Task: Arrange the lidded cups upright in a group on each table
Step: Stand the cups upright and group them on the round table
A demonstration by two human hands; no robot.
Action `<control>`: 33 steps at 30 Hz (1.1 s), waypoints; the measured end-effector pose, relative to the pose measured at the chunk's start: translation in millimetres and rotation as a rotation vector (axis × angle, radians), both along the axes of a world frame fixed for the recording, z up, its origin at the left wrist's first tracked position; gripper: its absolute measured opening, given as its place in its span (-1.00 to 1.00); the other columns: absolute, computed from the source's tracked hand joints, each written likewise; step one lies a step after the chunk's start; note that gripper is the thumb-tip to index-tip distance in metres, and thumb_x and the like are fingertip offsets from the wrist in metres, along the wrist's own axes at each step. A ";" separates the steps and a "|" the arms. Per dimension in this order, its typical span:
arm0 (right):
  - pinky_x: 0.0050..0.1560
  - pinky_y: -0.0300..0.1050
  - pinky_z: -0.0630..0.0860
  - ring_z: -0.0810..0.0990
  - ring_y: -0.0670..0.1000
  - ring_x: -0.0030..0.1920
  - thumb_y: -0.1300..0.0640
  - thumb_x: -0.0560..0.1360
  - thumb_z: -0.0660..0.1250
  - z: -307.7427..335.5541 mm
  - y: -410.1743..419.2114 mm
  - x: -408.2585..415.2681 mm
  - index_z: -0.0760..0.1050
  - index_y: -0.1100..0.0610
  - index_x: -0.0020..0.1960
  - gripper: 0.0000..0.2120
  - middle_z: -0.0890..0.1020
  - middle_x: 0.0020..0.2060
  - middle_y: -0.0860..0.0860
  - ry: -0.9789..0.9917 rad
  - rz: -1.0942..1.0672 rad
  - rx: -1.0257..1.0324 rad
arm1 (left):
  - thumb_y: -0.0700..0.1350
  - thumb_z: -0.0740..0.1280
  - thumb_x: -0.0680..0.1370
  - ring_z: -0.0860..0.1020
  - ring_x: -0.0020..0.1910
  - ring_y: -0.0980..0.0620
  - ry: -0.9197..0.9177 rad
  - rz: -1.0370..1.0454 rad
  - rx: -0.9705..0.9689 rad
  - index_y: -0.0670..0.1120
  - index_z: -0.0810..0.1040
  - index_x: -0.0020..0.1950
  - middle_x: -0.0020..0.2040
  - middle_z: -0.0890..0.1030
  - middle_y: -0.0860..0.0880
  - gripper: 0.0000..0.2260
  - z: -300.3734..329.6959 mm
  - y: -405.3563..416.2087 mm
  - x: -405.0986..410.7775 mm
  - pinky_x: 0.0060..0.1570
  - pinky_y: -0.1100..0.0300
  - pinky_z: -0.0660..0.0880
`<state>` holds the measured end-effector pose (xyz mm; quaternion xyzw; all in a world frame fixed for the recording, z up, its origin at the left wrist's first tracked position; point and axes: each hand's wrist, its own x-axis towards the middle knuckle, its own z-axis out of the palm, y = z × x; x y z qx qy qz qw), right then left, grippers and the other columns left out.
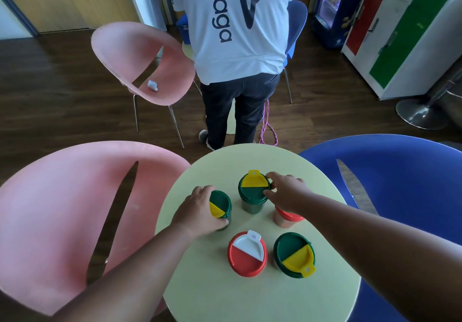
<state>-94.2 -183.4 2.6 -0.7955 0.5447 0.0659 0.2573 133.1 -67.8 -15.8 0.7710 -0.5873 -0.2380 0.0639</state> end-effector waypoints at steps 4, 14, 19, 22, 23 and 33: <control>0.25 0.06 0.38 0.52 0.13 0.23 -0.09 0.61 0.24 -1.4 0.9 -2.0 0.31 -0.03 0.46 -0.55 0.63 0.20 0.01 -0.004 0.005 0.002 | 0.15 0.48 0.27 0.44 0.27 0.01 0.013 -0.165 -0.037 0.09 0.31 0.42 0.33 0.37 0.08 -0.25 0.2 -1.8 -2.3 0.17 0.14 0.46; 0.27 0.07 0.39 0.50 0.12 0.23 -0.08 0.61 0.25 -3.9 0.6 -6.4 0.29 -0.04 0.48 -0.54 0.63 0.21 -0.01 -0.022 0.012 0.029 | 0.14 0.53 0.28 0.39 0.33 0.11 0.080 -0.367 0.002 0.11 0.26 0.44 0.39 0.35 0.14 -0.21 4.1 -9.9 -12.1 0.26 0.18 0.42; 0.25 0.05 0.39 0.48 0.11 0.24 -0.08 0.62 0.25 -5.0 1.5 -8.7 0.28 -0.04 0.48 -0.54 0.62 0.22 -0.02 -0.015 0.023 0.024 | 0.07 0.52 0.31 0.31 0.41 0.14 0.096 -0.404 0.043 0.14 0.21 0.47 0.44 0.25 0.15 -0.19 -0.3 -13.4 -9.7 0.36 0.16 0.37; 0.23 0.04 0.40 0.49 0.10 0.23 -0.08 0.62 0.25 -5.3 1.5 -9.7 0.28 -0.04 0.48 -0.54 0.61 0.23 -0.02 -0.022 0.026 0.025 | 0.01 0.51 0.33 0.27 0.44 0.13 0.102 -0.421 0.055 0.13 0.19 0.50 0.46 0.23 0.14 -0.19 0.9 -13.8 -9.3 0.38 0.22 0.32; 0.23 0.03 0.40 0.49 0.10 0.23 -0.08 0.62 0.25 -5.2 1.4 -10.2 0.28 -0.05 0.48 -0.54 0.61 0.24 -0.03 -0.024 0.026 0.025 | -0.01 0.50 0.33 0.26 0.45 0.13 0.107 -0.425 0.060 0.12 0.18 0.51 0.47 0.22 0.14 -0.19 1.5 -14.2 -9.4 0.38 0.23 0.30; 0.20 0.04 0.51 0.47 0.08 0.28 -0.05 0.61 0.27 -1.4 -2.1 -20.5 0.27 -0.03 0.52 -0.50 0.56 0.31 -0.01 -0.060 -0.011 0.073 | 0.06 0.50 0.42 0.36 0.39 0.09 0.313 -0.121 0.003 0.12 0.25 0.47 0.41 0.36 0.07 -0.31 9.7 -27.1 -21.6 0.31 0.20 0.33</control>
